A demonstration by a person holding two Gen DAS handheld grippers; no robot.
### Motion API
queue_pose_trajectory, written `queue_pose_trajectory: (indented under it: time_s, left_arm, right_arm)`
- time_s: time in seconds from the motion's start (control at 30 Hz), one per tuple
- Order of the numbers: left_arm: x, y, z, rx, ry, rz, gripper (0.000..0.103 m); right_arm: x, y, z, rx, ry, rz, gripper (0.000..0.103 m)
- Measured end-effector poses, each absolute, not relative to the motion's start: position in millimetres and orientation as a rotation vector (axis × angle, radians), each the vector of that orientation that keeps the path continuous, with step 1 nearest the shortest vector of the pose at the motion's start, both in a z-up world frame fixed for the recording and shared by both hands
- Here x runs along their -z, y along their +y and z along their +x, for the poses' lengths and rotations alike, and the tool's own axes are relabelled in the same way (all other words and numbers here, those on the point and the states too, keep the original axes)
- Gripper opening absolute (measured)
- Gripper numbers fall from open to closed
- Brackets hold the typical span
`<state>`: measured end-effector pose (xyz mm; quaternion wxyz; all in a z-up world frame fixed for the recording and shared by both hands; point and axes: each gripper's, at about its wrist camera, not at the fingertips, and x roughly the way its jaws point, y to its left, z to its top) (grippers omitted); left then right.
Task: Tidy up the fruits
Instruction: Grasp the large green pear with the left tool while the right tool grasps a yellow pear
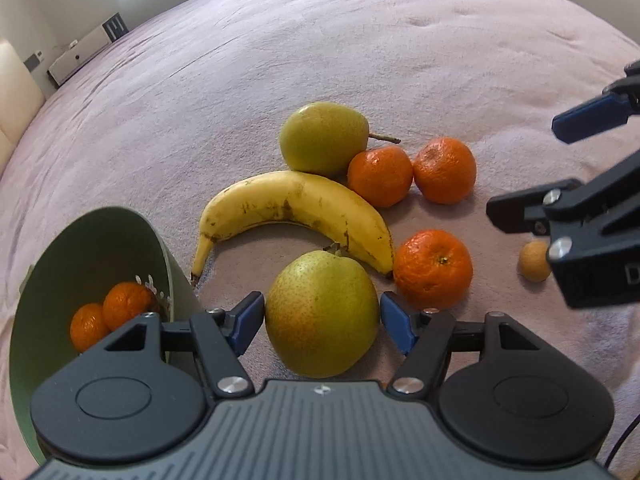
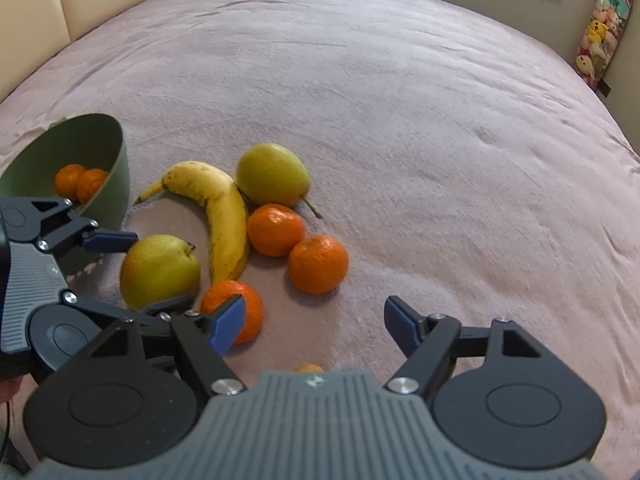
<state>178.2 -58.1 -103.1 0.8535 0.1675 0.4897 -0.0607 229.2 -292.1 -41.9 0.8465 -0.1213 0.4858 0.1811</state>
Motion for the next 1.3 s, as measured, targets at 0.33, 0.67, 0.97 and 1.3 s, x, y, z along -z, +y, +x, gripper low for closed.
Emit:
queue_pose_trajectory:
  time_s: [0.33,0.67,0.97,1.3]
  left_arm:
    - [102,-56,177,0.145,1.020,0.352,0.072]
    - [92,-46,179,0.129,1.015,0.270,0.072]
    - [71,-33,181,0.136,1.017,0.141,0.072]
    - [59,-22,186,0.117,1.024,0.062,0.072]
  right_arm:
    - [38,-287,245,-0.425,1.018,-0.338,0.074]
    - [32,-273,264,-0.613,0.934,-0.483,0.073]
    - [44,-259,298,-0.777,0.936,-0.600,0.060]
    - [61,-220,326,-0.874,0.916,-0.721,0.057]
